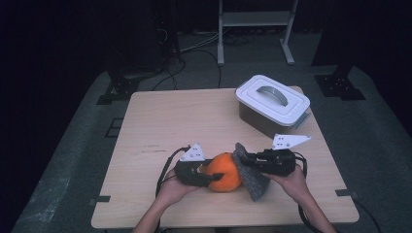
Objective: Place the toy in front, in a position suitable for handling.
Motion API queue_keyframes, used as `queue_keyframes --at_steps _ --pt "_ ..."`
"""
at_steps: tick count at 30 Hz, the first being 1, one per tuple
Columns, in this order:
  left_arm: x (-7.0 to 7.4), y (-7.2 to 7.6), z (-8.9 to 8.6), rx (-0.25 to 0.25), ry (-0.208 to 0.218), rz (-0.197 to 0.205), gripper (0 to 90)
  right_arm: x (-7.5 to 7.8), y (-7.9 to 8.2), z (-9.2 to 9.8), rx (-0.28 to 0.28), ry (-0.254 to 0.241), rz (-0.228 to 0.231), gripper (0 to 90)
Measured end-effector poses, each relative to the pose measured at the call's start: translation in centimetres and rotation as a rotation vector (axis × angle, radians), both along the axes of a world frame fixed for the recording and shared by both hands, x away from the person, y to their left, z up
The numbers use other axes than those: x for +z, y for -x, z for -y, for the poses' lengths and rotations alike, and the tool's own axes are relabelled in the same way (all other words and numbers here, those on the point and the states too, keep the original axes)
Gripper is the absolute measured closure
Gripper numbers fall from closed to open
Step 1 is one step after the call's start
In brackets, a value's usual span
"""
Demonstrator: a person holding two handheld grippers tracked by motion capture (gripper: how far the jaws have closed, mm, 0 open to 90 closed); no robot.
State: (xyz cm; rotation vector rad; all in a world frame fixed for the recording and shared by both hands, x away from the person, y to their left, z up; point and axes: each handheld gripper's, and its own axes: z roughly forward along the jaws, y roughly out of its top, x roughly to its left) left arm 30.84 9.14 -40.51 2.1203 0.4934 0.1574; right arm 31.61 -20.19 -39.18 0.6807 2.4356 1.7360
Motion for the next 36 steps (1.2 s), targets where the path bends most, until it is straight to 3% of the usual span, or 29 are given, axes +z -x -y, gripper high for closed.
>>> queue_keyframes --at_steps 3,5,7,12,17,20,22,24,26,28,31,34,36 --pt "0.5 0.6 1.2 0.015 -0.031 0.036 44.1 1.5 0.6 -1.4 0.036 0.004 0.05 77.6" --pt "0.9 0.9 1.6 0.051 -0.048 0.076 44.7 1.6 0.7 -2.5 0.044 0.052 0.078 77.5" --pt "1.1 1.0 1.4 0.087 -0.062 0.102 45.6 1.1 0.4 -2.5 0.028 0.07 0.075 77.6" --pt "0.9 0.7 0.3 0.12 -0.041 0.072 45.5 -0.9 -0.8 -0.8 -0.041 0.076 0.001 77.7" --pt "0.8 1.2 1.3 0.104 -0.068 0.092 44.2 0.5 -0.3 -1.8 -0.009 0.027 0.039 77.7" --pt "0.8 1.4 1.8 0.084 -0.074 0.095 40.1 0.9 -0.3 -2.5 0.007 0.049 0.053 77.6" --pt "0.6 1.2 1.5 0.068 -0.037 0.073 33.6 0.3 -0.6 -2.5 0.011 0.072 0.036 77.6" --pt "0.5 1.0 0.6 0.052 0.04 0.047 30.8 -0.6 -0.6 -2.1 0.019 0.084 0.016 77.5" --pt "0.7 0.7 -0.1 0.061 0.055 0.045 26.2 -1.4 -0.5 -1.3 0.024 0.091 -0.01 77.4" --pt "0.6 0.3 -0.6 0.068 0.075 0.022 28.4 -1.9 -0.4 -0.4 0.014 0.095 -0.027 77.4" --pt "-0.4 -0.1 -0.4 0.058 0.06 -0.022 32.9 -2.0 -0.3 0.4 0.002 0.098 -0.052 77.3" --pt "-0.6 0.1 -0.2 0.033 0.044 -0.023 34.6 -1.5 0.1 0.2 0.009 0.098 -0.035 77.3" --pt "-0.6 0.3 0.0 0.005 0.024 -0.03 35.6 -0.9 0.3 -0.4 0.032 0.064 -0.021 77.2"
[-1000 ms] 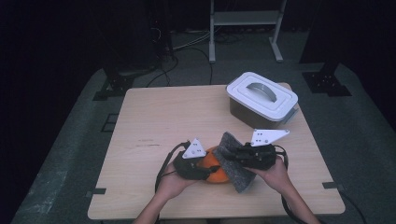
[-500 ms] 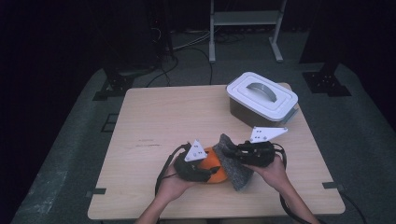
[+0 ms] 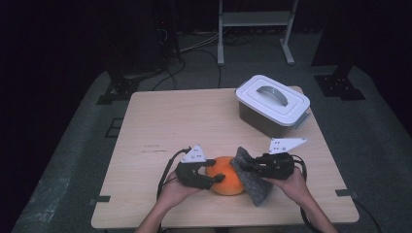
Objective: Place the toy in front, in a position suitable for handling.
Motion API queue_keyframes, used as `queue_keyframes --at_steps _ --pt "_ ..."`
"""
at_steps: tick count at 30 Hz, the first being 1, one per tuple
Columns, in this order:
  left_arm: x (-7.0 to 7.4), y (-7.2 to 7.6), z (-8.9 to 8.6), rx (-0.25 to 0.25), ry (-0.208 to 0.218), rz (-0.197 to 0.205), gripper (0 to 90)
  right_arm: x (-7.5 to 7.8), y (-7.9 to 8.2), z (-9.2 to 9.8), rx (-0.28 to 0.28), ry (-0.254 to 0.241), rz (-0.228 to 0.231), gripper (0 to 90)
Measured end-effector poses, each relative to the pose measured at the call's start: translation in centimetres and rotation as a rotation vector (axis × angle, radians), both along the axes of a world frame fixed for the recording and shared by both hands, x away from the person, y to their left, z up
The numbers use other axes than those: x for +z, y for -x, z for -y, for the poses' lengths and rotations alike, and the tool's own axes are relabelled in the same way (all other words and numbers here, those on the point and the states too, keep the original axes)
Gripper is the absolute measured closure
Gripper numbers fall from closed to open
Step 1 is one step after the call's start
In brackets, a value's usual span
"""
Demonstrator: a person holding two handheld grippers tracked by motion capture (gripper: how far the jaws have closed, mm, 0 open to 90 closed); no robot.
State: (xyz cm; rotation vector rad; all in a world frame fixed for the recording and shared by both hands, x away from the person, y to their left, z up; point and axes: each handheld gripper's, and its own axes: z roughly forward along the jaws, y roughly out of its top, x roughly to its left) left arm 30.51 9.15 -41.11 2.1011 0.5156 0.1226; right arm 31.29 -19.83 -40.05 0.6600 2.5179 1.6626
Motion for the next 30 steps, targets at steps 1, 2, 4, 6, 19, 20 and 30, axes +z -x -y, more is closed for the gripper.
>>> queue_keyframes --at_steps 1,2,4,6,19,20,30 --pt "-0.1 0.1 0.0 -0.007 -0.011 0.001 35.6 0.2 0.1 -0.3 0.012 -0.001 0.009 77.2" --pt "-0.2 0.2 0.0 -0.011 -0.014 0.001 35.6 0.3 0.1 -0.7 0.023 0.009 0.015 77.2" --pt "-0.4 0.3 -0.2 -0.018 -0.018 -0.008 35.6 0.0 0.1 -1.2 0.04 0.048 0.015 77.1" --pt "-0.6 0.4 -0.4 -0.03 -0.014 -0.017 35.8 -0.7 0.1 -1.2 0.056 0.056 0.001 77.2" --pt "-1.2 0.9 -1.2 -0.057 -0.019 -0.012 34.3 -2.0 0.8 5.9 -0.103 0.099 -0.056 76.9" --pt "-1.3 0.9 -1.3 -0.057 -0.019 -0.014 34.2 -1.8 0.8 6.6 -0.123 0.1 -0.054 76.9" --pt "-1.2 1.1 -1.2 -0.065 -0.027 -0.003 30.7 -0.8 1.2 11.1 -0.231 0.155 -0.04 76.5"
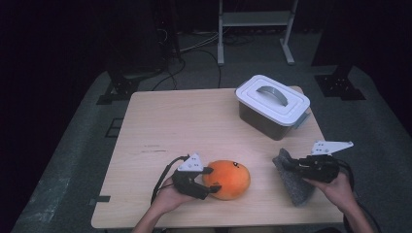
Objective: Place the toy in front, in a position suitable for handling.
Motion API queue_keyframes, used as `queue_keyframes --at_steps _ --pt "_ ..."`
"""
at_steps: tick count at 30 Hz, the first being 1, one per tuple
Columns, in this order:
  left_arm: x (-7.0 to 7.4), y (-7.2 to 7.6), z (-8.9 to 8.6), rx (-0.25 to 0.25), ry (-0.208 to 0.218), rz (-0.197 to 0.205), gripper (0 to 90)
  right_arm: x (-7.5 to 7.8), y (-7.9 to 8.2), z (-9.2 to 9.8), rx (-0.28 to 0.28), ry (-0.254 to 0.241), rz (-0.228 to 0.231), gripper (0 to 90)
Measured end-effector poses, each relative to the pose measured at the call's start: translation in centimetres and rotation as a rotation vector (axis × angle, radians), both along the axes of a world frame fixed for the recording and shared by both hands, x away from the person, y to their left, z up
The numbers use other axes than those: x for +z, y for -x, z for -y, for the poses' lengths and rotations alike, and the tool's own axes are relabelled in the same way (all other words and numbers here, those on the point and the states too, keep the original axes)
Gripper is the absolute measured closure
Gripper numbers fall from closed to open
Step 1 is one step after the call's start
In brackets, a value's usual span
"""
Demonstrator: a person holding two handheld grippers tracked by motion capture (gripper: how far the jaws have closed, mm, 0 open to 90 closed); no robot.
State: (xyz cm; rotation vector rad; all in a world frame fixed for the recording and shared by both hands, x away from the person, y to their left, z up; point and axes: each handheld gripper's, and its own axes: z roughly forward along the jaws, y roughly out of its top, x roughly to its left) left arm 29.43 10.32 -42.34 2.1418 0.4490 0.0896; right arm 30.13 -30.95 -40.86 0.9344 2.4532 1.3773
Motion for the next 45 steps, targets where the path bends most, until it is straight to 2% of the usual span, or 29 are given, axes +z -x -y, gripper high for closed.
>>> queue_keyframes --at_steps 5,7,8,10,15,18,20,25,28,31,34,36,38,40,42,43,45 --pt "0.0 0.2 0.0 -0.003 -0.004 0.015 29.2 -1.5 -0.2 0.3 -0.021 0.063 -0.034 75.3" --pt "0.0 0.2 0.0 -0.005 -0.003 0.016 28.7 -2.5 -0.4 0.5 -0.029 0.076 -0.058 69.9" --pt "0.0 0.2 0.0 -0.004 -0.002 0.015 28.5 -2.9 -0.5 0.6 -0.038 0.071 -0.076 61.2" --pt "0.1 0.2 -0.1 -0.005 0.002 0.011 28.1 -3.0 -0.6 0.5 -0.039 0.052 -0.095 52.8" --pt "0.5 0.3 -0.1 -0.011 0.005 0.009 27.9 -1.4 -0.4 -0.8 0.006 -0.003 -0.06 45.7" --pt "0.6 0.3 -0.1 -0.012 0.004 0.009 27.6 -0.3 -0.3 -2.8 0.055 -0.032 -0.043 42.8" --pt "0.8 0.3 -0.2 -0.018 0.003 0.011 27.4 0.1 -0.4 -4.6 0.107 -0.056 -0.042 42.5" --pt "1.7 0.2 -0.5 -0.009 0.033 0.026 26.7 -0.2 -0.9 -8.3 0.205 -0.092 -0.078 42.4" --pt "2.0 -0.2 -0.7 0.006 0.029 0.044 25.7 -0.5 -1.3 -10.2 0.238 -0.074 -0.086 43.0" --pt "2.1 -0.7 -1.0 0.018 0.045 0.031 25.7 -0.8 -1.3 -11.4 0.278 -0.056 -0.09 43.4" --pt "1.6 -1.1 -1.0 0.018 0.04 0.002 25.1 -1.1 -0.8 -12.0 0.326 -0.049 -0.104 43.4" --pt "1.0 -1.3 -0.9 0.005 0.021 -0.031 22.9 -1.1 -0.5 -12.0 0.34 -0.045 -0.107 42.0" --pt "0.5 -1.3 -0.8 -0.006 0.021 -0.071 20.2 -1.2 -0.3 -11.8 0.34 -0.035 -0.11 37.9" --pt "0.0 -1.4 -0.6 -0.024 0.022 -0.104 16.9 -1.5 -0.3 -11.6 0.336 -0.026 -0.134 32.8" --pt "-0.2 -1.4 -0.4 -0.039 0.017 -0.117 16.7 -2.0 -0.3 -11.6 0.341 -0.021 -0.15 33.2" --pt "-0.2 -1.4 -0.4 -0.04 0.014 -0.122 16.8 -2.1 -0.2 -11.6 0.342 -0.021 -0.153 33.9" --pt "-0.2 -1.2 -0.4 -0.051 0.01 -0.112 26.1 -2.3 -0.2 -11.7 0.347 -0.026 -0.155 39.5"
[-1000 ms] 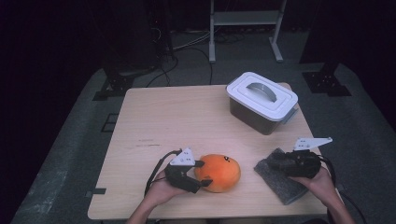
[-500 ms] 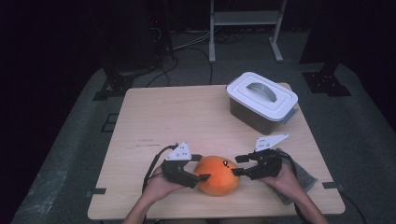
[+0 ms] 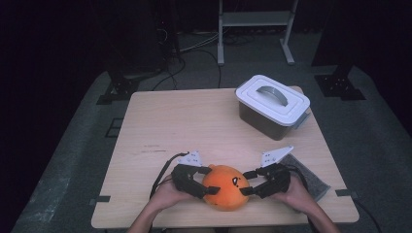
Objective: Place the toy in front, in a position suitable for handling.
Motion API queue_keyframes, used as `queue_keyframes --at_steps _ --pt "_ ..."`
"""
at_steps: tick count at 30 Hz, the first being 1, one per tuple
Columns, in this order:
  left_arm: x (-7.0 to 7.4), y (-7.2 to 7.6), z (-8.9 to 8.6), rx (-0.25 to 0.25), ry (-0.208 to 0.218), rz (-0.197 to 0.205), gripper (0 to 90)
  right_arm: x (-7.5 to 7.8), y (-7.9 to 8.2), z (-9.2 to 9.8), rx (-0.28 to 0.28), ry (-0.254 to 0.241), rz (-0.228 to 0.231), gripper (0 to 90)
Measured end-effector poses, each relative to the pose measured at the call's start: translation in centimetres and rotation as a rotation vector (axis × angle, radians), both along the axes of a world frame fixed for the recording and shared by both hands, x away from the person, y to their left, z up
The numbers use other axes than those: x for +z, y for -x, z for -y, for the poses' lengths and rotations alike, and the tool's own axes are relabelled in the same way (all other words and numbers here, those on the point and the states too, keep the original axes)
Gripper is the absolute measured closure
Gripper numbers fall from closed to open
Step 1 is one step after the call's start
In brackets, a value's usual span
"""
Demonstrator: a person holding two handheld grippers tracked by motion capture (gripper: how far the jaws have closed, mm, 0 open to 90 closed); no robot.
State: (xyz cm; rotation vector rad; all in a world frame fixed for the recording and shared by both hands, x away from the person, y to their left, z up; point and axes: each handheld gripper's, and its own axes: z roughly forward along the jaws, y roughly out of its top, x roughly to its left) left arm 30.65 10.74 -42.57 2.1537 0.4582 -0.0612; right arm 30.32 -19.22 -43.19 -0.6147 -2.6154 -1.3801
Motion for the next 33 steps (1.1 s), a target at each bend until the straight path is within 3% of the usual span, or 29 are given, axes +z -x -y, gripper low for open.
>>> queue_keyframes --at_steps 4,13,16,19,21,26,33 --pt "0.4 0.1 -0.1 0.001 0.029 -0.008 40.0 0.1 -0.2 0.0 0.004 -0.005 0.006 52.6" --pt "1.0 -0.4 -0.4 0.052 0.057 0.024 41.2 1.4 -0.9 0.0 -0.016 -0.027 0.114 55.0" --pt "0.8 -0.7 -0.3 0.06 0.053 0.027 40.9 1.0 -1.3 -0.1 -0.003 -0.008 0.115 52.4" --pt "0.5 -0.7 -0.3 0.056 0.063 0.016 37.3 0.3 -1.9 0.3 0.006 -0.035 0.06 46.4" --pt "0.6 -0.6 -0.4 0.054 0.057 0.029 35.1 0.2 -1.9 0.5 0.006 -0.041 0.049 42.6" --pt "1.2 -0.5 -1.0 0.067 0.089 0.053 28.8 1.0 -1.7 1.0 -0.003 -0.053 0.06 35.6" --pt "2.0 0.0 -2.0 0.095 0.081 0.097 22.2 3.2 -2.7 2.8 -0.061 -0.064 0.1 32.3"
